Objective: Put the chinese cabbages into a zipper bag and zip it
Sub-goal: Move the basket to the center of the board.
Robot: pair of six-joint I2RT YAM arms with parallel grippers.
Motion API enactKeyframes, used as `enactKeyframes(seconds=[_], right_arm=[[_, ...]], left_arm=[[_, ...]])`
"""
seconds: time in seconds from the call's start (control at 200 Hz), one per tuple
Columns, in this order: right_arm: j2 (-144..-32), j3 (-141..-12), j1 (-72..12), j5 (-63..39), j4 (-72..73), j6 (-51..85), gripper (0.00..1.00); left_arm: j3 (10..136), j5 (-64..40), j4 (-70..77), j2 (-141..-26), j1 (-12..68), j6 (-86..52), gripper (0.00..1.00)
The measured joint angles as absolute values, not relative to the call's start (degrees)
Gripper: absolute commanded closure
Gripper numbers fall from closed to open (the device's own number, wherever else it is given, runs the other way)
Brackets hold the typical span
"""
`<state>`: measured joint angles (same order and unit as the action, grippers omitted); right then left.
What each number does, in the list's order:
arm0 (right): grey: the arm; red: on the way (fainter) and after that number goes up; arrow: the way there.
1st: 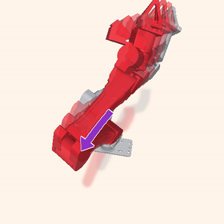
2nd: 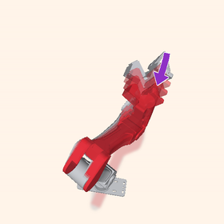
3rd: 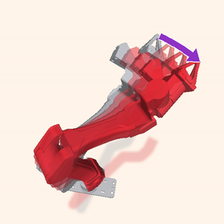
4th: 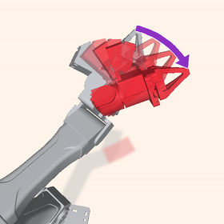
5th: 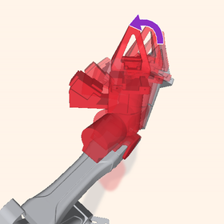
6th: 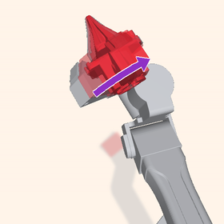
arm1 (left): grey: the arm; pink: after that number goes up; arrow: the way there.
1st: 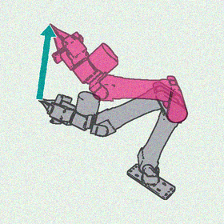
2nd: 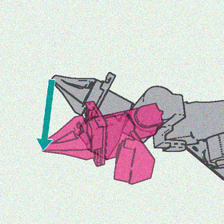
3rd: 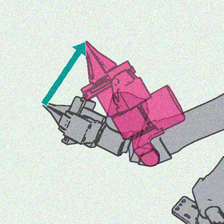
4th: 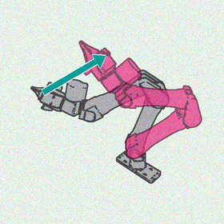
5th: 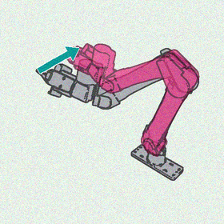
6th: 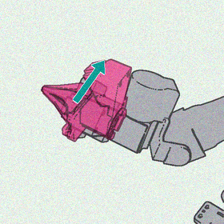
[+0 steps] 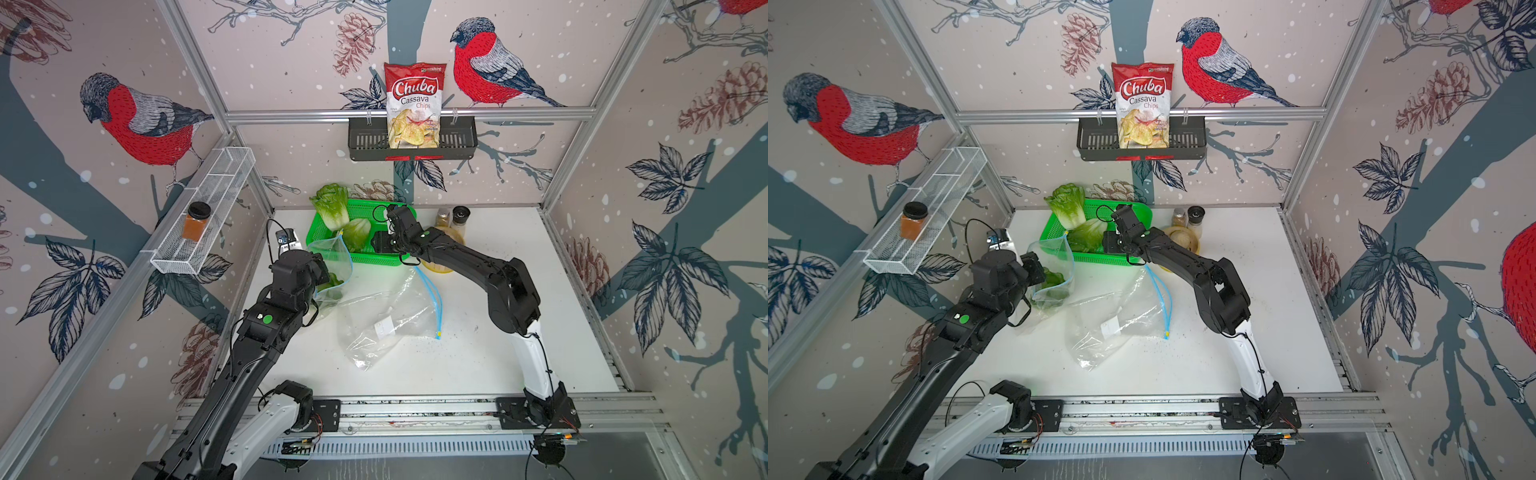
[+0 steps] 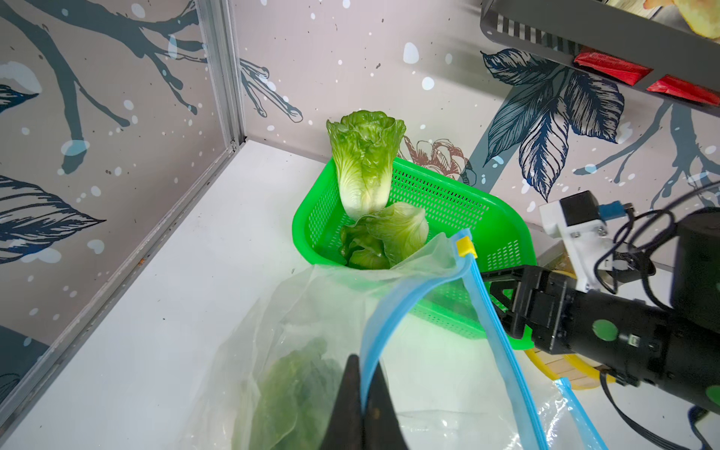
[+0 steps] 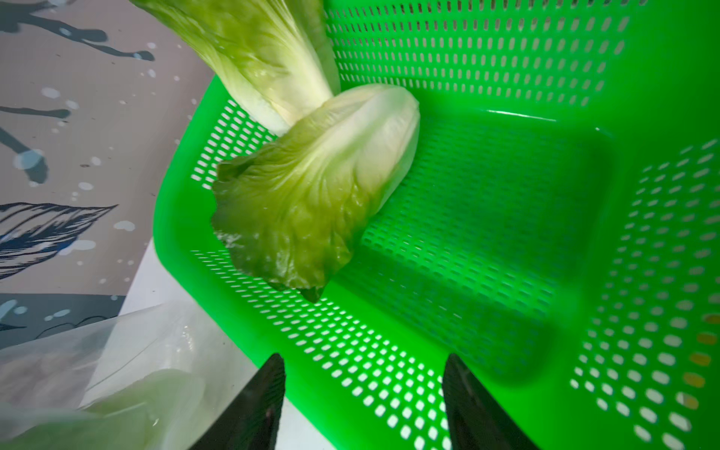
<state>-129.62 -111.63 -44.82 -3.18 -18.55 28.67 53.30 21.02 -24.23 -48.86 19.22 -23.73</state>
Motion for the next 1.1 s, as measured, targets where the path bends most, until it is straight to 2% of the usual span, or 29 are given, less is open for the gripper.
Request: enactKeyframes(seconds=[0.2, 0.505, 0.896, 1.101], right_arm=[[-134.2, -115.4, -43.8, -0.7, -22.7, 28.5, 0.34], [-134.0, -112.5, -42.5, 3.1, -25.3, 28.4, 0.33], [-127.1, -101.3, -40.3, 7.8, -26.0, 26.9, 0.31], [-123.6, -100.6, -41.3, 10.0, -26.2, 26.2, 0.27]], left_arm=[[52.7, 21.1, -24.3, -48.8, 19.2, -24.0, 0.97], [52.1, 21.8, -24.2, -48.7, 19.2, -24.2, 0.97], [50.8, 24.5, -24.3, -47.9, 19.2, -25.2, 0.97], [50.7, 25.3, -24.3, -47.5, 19.2, -25.5, 0.97]])
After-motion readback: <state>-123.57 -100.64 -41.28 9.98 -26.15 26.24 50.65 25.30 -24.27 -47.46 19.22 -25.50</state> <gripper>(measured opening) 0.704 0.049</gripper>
